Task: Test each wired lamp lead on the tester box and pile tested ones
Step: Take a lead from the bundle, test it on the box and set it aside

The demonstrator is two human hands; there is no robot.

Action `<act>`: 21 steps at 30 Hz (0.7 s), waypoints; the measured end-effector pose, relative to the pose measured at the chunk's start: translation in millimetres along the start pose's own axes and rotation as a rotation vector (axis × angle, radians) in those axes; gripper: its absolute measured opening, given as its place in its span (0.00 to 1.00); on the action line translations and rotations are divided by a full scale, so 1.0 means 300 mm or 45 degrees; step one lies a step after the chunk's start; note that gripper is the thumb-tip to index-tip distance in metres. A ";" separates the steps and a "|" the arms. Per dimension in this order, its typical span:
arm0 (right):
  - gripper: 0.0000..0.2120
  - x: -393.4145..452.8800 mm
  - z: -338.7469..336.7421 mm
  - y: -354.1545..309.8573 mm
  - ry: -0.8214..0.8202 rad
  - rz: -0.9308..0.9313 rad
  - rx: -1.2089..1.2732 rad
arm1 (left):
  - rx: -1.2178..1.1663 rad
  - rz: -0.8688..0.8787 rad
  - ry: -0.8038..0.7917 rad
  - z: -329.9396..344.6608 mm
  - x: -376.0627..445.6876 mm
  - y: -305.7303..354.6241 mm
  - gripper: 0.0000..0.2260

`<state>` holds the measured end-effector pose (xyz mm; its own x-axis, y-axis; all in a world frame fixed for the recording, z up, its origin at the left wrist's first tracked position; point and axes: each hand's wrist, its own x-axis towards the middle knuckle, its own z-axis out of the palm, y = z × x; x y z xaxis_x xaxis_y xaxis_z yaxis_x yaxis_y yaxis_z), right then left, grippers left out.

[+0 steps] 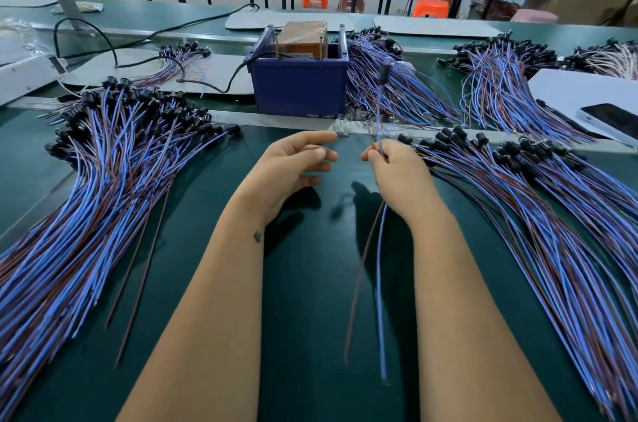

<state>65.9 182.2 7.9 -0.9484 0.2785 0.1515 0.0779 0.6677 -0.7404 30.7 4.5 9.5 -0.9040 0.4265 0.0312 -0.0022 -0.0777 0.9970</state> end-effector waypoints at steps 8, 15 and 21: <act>0.10 -0.020 -0.119 0.040 -0.088 0.159 -0.706 | 0.036 -0.048 0.143 0.021 0.012 -0.013 0.13; 0.11 0.000 -0.242 0.082 -0.149 0.286 -0.805 | 0.128 -0.024 0.180 0.028 0.017 -0.028 0.15; 0.21 -0.007 -0.254 0.046 -0.201 0.363 -0.999 | 0.151 -0.027 0.214 0.031 0.028 -0.037 0.16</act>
<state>92.3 243.4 47.2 -0.8873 0.4483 -0.1086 0.4559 0.8881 -0.0588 26.9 17.3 -0.7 -0.9629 0.2698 0.0074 0.0191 0.0408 0.9990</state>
